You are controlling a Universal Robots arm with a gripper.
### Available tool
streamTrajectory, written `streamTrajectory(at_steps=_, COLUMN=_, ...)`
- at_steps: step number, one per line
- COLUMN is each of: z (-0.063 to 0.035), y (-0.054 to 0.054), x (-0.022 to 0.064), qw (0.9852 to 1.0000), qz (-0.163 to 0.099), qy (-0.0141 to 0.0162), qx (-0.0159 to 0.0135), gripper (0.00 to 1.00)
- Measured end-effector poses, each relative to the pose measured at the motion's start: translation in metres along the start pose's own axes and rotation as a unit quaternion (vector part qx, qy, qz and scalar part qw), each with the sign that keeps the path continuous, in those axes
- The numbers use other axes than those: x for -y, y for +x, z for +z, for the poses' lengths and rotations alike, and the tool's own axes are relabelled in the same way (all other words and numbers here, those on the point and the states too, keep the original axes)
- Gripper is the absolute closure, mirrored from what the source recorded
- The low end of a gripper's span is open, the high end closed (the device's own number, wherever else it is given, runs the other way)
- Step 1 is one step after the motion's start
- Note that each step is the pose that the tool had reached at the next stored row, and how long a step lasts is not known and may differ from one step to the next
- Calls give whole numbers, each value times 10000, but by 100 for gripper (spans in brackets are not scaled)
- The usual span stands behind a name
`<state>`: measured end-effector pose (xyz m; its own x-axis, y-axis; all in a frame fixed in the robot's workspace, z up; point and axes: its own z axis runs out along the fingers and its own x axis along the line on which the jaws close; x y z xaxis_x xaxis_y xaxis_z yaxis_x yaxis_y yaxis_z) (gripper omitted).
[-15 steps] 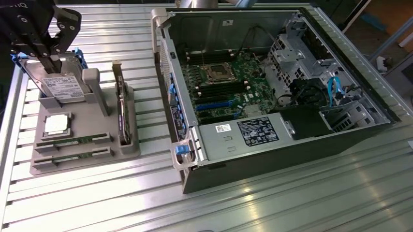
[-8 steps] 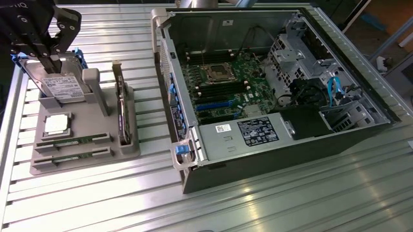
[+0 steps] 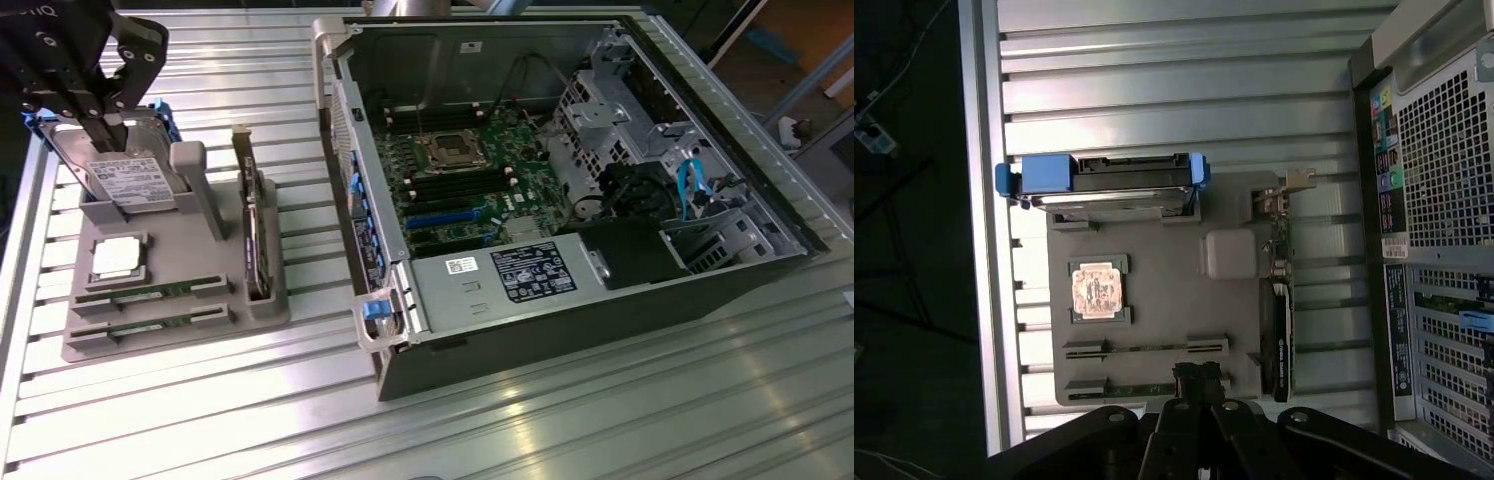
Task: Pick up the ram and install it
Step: 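Pick up the ram and move it above insertion slot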
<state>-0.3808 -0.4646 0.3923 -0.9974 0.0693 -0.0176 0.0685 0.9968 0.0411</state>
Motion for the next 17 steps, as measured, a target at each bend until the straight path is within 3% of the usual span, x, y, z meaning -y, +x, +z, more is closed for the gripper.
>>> streamTrajectory(at_steps=4, z=0, y=0, x=0, qw=9997, qz=-243, qy=-4, qx=-10, gripper=89)
streamTrajectory(at_steps=10, z=0, y=0, x=1, qw=9978, qz=-663, qy=-12, qx=-27, gripper=89)
streamTrajectory(at_steps=17, z=0, y=0, x=1, qw=9929, qz=-1187, qy=-21, qx=-49, gripper=89)
